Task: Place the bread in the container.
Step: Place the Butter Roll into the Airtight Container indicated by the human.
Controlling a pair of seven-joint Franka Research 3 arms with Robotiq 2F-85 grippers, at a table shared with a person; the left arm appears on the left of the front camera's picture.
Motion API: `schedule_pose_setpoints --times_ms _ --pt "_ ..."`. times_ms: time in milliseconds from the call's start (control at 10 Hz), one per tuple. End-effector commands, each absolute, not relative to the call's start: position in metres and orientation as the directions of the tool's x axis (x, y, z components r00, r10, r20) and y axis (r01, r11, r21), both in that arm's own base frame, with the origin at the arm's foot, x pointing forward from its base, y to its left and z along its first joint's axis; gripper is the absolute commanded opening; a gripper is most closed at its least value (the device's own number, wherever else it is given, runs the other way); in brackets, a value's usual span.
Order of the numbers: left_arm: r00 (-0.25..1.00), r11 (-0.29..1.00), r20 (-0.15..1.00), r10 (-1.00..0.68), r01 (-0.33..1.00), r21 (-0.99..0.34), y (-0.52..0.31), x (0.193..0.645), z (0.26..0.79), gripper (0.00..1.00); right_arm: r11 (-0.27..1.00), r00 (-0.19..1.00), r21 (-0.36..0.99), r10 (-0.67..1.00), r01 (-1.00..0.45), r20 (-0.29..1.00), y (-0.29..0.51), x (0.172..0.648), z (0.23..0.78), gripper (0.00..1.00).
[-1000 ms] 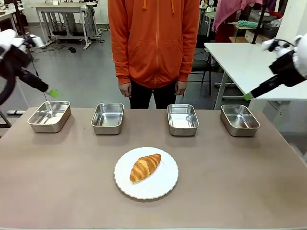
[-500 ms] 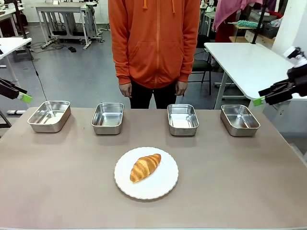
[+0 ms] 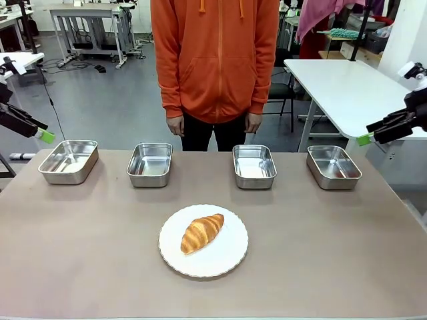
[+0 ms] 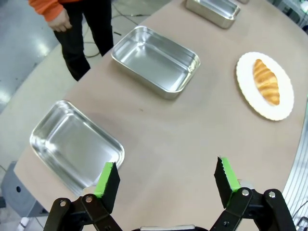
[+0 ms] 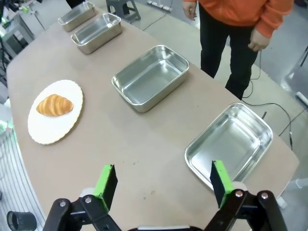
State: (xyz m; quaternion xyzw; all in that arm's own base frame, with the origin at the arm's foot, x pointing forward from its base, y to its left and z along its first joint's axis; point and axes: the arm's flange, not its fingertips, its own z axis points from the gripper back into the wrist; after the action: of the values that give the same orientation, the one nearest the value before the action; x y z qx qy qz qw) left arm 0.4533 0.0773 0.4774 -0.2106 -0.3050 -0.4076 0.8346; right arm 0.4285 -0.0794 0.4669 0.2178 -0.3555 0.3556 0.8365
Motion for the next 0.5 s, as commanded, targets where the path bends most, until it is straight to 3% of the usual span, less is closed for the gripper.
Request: schedule_pose_setpoints --times_ms 0,400 --pt "0.478 0.598 0.740 -0.473 0.791 -0.128 0.113 0.457 0.496 1.00 0.639 0.460 0.127 0.388 -0.759 0.799 -0.115 0.442 0.475 1.00" --pt "0.470 0.643 0.825 -0.314 0.745 -0.179 0.172 0.454 0.511 1.00 0.674 0.439 0.146 0.288 -0.724 0.851 -0.174 0.450 0.490 1.00"
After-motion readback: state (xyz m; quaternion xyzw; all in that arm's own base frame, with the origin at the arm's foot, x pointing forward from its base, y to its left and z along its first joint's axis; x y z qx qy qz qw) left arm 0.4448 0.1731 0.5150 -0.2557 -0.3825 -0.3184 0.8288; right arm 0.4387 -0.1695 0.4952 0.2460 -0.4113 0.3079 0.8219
